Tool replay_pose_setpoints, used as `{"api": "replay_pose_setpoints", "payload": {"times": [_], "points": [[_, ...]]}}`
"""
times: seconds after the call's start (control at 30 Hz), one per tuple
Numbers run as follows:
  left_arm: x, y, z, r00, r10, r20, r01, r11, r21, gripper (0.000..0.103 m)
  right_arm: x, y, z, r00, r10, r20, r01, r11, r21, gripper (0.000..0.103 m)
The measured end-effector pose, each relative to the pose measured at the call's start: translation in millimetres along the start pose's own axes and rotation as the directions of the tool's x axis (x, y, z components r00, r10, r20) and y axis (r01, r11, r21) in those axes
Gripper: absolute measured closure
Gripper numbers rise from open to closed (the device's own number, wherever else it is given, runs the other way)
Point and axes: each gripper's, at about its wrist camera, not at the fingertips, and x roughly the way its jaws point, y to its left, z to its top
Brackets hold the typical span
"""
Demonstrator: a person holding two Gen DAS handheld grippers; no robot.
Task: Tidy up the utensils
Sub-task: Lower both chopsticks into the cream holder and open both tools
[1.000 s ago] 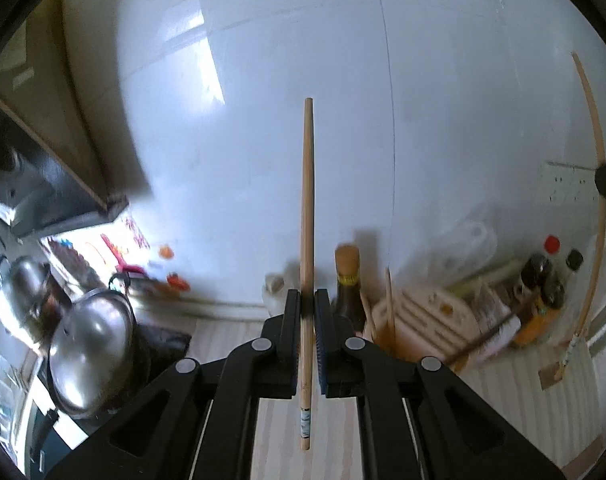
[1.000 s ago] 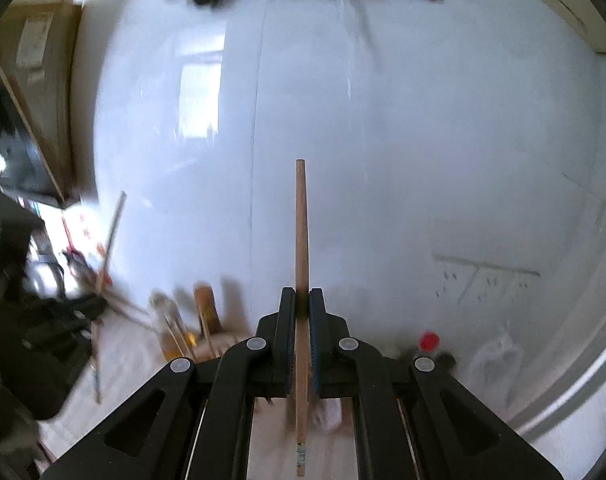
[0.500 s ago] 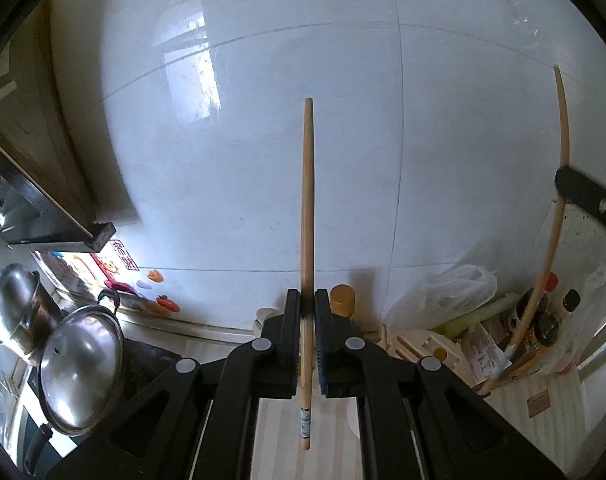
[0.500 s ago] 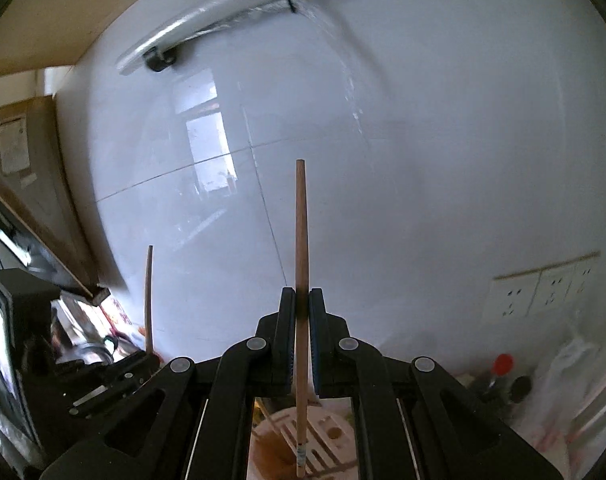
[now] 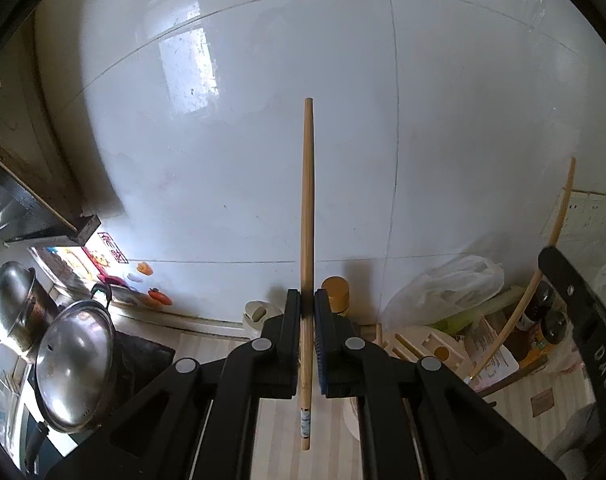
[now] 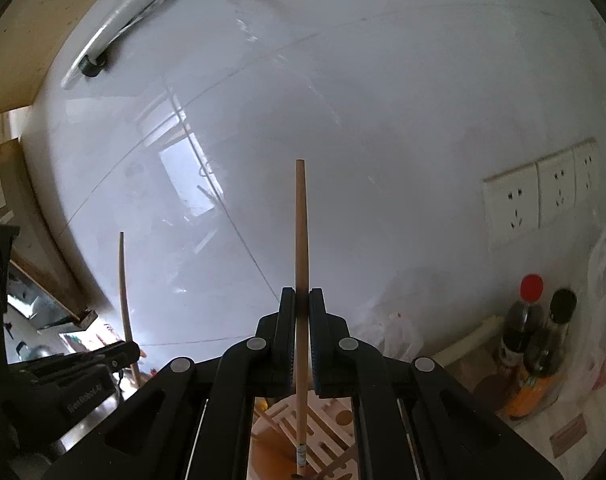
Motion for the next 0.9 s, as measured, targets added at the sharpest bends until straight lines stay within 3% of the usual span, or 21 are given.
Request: {"api": "replay_pose_setpoints", "payload": {"times": [0.27,0.47,0.73,0.9], "points": [[11,-5,-9,0.999,-0.041,-0.015,0.038,0.991,-0.128,0.099,4,-10,-18,1.0,-0.021,0.002,0.021,1.0,0.009,0.096],[23,-4,-23,0.995,-0.089,-0.033,0.079,0.967,-0.244,0.099,-1,-13,-21,1.0,-0.018,0.007,0.018,1.0,-0.002,0.096],[48,-1,-36,0.986,-0.151,-0.076,0.119,0.939,-0.322,0.099,0,-18,-27,1.0,0.011,-0.023,-0.012,1.0,-0.006,0.096],[51,6,-34,0.983,-0.171,-0.062,0.138,0.924,-0.358,0.099,4,-20,-34,0.999,0.028,-0.043,-0.028,1.0,0.0,0.096]]}}
